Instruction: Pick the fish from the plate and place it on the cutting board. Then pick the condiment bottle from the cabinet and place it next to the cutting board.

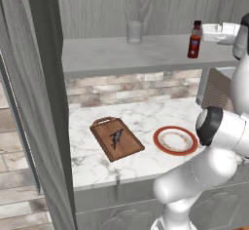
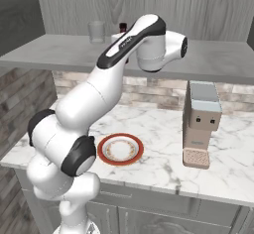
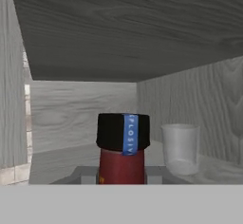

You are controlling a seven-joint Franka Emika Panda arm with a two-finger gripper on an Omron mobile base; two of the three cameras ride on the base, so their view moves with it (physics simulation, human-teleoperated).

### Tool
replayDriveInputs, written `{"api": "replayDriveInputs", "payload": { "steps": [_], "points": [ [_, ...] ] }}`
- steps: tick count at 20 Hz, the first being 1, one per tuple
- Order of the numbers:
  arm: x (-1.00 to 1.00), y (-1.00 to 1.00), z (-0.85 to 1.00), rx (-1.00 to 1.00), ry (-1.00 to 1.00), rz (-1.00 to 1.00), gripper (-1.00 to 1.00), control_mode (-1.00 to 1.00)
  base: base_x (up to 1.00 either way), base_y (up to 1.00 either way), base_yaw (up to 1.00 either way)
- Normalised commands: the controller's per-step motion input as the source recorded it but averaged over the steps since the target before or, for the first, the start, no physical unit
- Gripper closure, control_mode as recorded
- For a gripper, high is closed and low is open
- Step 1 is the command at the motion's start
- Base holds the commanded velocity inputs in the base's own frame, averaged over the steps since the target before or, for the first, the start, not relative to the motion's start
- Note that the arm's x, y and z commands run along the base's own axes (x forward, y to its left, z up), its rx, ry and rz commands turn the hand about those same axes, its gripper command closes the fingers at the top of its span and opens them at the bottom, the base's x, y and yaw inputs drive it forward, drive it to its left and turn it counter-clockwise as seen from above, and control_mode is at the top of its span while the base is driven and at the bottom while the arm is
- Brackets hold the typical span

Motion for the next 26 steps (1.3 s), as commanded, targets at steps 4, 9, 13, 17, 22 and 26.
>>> {"api": "replayDriveInputs", "payload": {
  "steps": [4,9,13,17,22,26],
  "points": [
    [-0.23,0.17,0.00,-0.01,0.00,0.00,1.00,-1.00,0.00,0.00,0.00],
    [-0.23,0.15,0.00,-0.03,0.00,0.00,1.00,-1.00,0.00,0.00,0.00],
    [-0.26,0.06,0.00,0.00,0.00,0.00,1.00,-1.00,0.00,0.00,0.00],
    [-0.25,0.01,0.00,0.00,0.00,0.00,1.00,-1.00,0.00,0.00,0.00],
    [-0.25,0.00,0.00,0.00,0.00,0.00,1.00,-1.00,0.00,0.00,0.00],
    [-0.24,0.00,0.00,0.00,0.00,0.00,1.00,-1.00,0.00,0.00,0.00]
  ]
}}
